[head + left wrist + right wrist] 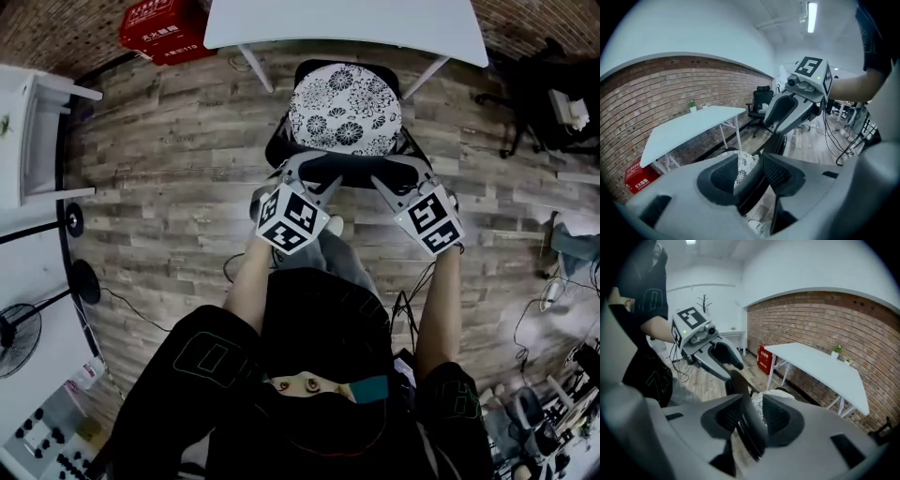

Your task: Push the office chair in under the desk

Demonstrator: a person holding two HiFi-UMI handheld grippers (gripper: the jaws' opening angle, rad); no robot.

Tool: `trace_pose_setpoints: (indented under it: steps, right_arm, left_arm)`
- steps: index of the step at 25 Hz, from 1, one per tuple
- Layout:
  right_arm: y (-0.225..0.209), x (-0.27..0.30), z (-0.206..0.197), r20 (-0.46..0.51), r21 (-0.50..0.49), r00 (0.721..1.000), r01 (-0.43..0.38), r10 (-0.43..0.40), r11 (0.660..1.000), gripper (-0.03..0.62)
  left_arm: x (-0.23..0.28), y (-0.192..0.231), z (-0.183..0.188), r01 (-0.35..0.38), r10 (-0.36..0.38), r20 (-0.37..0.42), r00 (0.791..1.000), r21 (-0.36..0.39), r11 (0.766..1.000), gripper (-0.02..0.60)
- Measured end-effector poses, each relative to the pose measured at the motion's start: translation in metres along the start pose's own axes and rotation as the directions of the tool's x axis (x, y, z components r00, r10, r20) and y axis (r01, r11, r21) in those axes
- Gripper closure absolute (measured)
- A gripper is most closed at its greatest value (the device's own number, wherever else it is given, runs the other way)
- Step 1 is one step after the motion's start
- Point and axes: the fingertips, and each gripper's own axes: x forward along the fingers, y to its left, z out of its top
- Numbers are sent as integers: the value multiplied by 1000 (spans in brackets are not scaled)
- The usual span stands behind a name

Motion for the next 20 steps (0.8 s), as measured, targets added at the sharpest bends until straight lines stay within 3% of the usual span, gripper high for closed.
trace_pose_setpoints:
  steps: [4, 7, 12, 14, 16, 20]
  right_arm:
    - [23, 11, -30, -128, -62, 988, -89, 81, 994, 376]
    - [24, 23, -49, -242, -143, 968, -98, 61, 985, 355]
    - [27, 46, -77, -355, -239, 935, -100, 9, 966, 342]
    - [25, 55, -86, -391, -283, 919, -82, -37, 956, 340]
    - [18, 62, -94, -433, -344, 894, -43, -118, 938, 376]
    - [-1, 81, -112, -474, -542, 812, 35, -340, 839, 470]
  left_arm:
    - [14, -23, -17, 111, -104, -101, 989, 59, 992, 356]
    - [23, -29, -36, 134, -104, -208, 973, 139, 981, 332]
    - [39, -30, -57, 142, -83, -295, 952, 184, 973, 311]
    - [45, -28, -62, 124, -46, -316, 948, 231, 965, 316]
    - [47, -26, -64, 108, -7, -322, 947, 298, 948, 351]
    - [48, -20, -66, 56, 79, -307, 948, 407, 912, 370]
